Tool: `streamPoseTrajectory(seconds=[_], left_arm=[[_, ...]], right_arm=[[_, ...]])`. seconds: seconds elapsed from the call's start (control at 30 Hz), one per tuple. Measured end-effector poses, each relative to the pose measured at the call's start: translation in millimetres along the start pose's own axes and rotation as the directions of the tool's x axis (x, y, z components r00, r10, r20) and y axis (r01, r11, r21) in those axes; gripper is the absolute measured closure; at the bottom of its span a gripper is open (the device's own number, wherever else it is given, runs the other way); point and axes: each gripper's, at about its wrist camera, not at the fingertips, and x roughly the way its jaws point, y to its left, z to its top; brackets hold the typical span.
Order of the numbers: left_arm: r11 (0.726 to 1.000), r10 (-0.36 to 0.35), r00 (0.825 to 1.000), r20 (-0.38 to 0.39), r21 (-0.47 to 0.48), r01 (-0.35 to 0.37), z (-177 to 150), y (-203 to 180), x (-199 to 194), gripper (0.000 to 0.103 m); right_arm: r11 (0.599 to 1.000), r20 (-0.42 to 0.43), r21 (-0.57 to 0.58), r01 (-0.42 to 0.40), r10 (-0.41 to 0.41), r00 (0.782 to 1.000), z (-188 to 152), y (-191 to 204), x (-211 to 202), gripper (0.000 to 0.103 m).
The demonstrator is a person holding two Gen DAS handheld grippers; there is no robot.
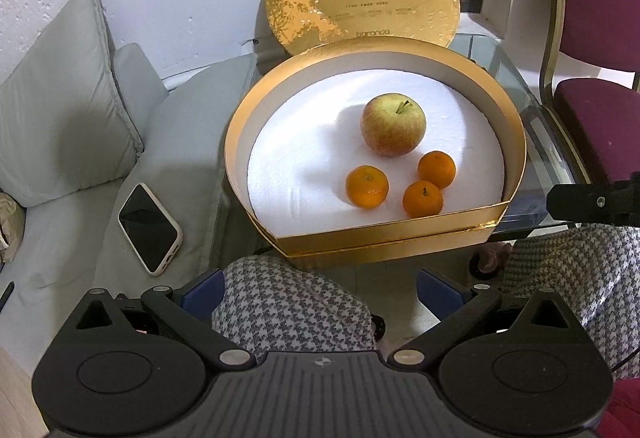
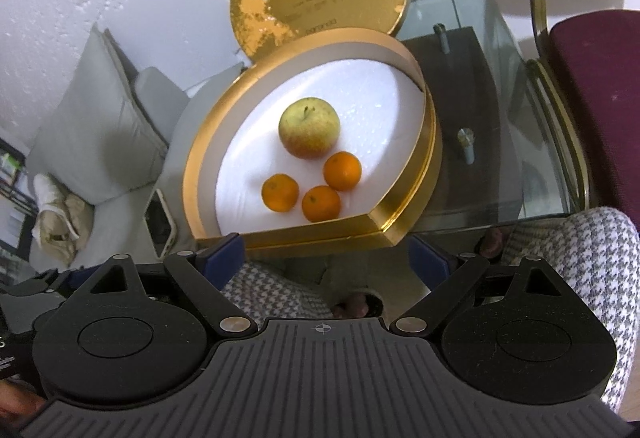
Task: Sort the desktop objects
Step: 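Withdraw the open right gripper from the gold box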
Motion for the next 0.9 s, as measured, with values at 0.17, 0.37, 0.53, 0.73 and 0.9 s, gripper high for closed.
streamPoseTrajectory(seconds=[0.17, 0.37, 0.53, 0.73, 0.9], left_arm=[[1.0, 0.005, 1.0, 0.006, 0.004, -0.005, -1, 0, -3, 0.001], [1.0, 0.002, 1.0, 0.007, 0.007, -0.002, 3, 1, -3, 0.001], [1.0, -0.005, 1.0, 0.006, 0.008, 0.005, 7, 1, 0, 0.001], [1.0, -0.012, 1.0, -0.002, 0.0, 0.012, 9, 4, 4, 0.001], [1.0, -0.017, 1.0, -0.014, -0.003, 0.017, 11, 5, 9, 0.001]], right_arm=[[1.0, 0.011, 0.002, -0.004, 0.004, 1.0, 0, 0, -3, 0.01], [1.0, 0.03, 0.004, 0.002, -0.002, 1.0, 2, -1, -9, 0.01], [1.0, 0.044, 0.008, 0.016, -0.017, 0.999, 8, -4, -13, 0.01], [0.999, 0.045, 0.014, 0.034, -0.035, 0.998, 14, -7, -12, 0.01], [0.999, 0.046, 0.019, 0.049, -0.05, 0.998, 20, -10, -10, 0.01]])
